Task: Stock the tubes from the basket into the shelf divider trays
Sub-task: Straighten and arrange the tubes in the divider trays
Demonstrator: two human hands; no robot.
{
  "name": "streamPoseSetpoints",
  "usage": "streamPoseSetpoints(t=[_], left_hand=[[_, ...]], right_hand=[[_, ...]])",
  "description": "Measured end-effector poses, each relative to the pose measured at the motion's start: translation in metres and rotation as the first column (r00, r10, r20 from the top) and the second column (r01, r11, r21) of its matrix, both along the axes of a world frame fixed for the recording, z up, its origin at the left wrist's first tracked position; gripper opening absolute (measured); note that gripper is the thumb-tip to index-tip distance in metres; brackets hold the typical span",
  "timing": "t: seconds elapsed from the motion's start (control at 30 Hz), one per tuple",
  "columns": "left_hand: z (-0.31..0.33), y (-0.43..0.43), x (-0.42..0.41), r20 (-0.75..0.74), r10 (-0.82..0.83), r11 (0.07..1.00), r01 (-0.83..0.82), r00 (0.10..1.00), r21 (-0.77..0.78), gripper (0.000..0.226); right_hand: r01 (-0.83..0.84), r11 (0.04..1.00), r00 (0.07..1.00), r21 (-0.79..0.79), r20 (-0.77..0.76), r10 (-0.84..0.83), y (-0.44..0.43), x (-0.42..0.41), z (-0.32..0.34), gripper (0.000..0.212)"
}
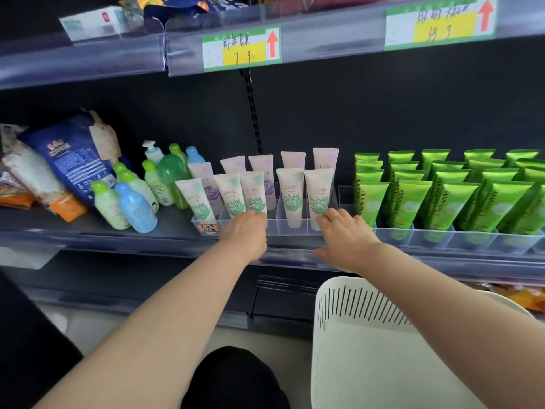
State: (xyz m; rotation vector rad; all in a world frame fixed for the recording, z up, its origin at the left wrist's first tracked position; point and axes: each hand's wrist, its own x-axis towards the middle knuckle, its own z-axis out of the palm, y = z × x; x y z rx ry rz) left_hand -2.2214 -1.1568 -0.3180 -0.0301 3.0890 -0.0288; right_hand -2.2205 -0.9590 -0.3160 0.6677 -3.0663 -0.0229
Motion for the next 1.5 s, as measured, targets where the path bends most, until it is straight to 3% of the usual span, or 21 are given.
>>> streamPoseSetpoints(t=[0.57, 0.83, 1.03, 1.2, 1.5], left_hand=[[0.015, 0.002, 0.012, 0.023, 0.028, 0.999, -0.028, 0.999, 0.020, 0.036], [0.060, 0.018, 0.000, -0.251, -0.015, 0.989, 0.052, 0.968, 0.141, 0.020], [0.092, 0.030, -0.029, -0.413, -0.025, 0.973, 0.116, 0.910, 0.198, 0.025], [0.097, 0.033, -0.063, -0.344, -0.017, 0.978, 0.087, 0.939, 0.190, 0.035], [0.099, 0.044, -0.107, -0.160, -0.146, 0.984, 0.160, 0.976, 0.079, 0.027]], right_hand=[[-0.046, 0.999, 0.999, 0.025, -0.007, 0.046, 0.000, 0.012, 0.011, 0.052], [-0.057, 0.997, 0.987, -0.049, -0.154, 0.049, 0.011, 0.001, 0.053, 0.039], [-0.037, 0.995, 0.956, -0.091, -0.293, 0.008, 0.018, -0.031, 0.087, 0.026], [-0.035, 0.991, 0.952, -0.125, -0.307, -0.005, 0.020, -0.064, 0.096, 0.029], [0.066, 0.997, 0.984, 0.039, -0.168, -0.058, 0.020, -0.108, 0.096, 0.028]])
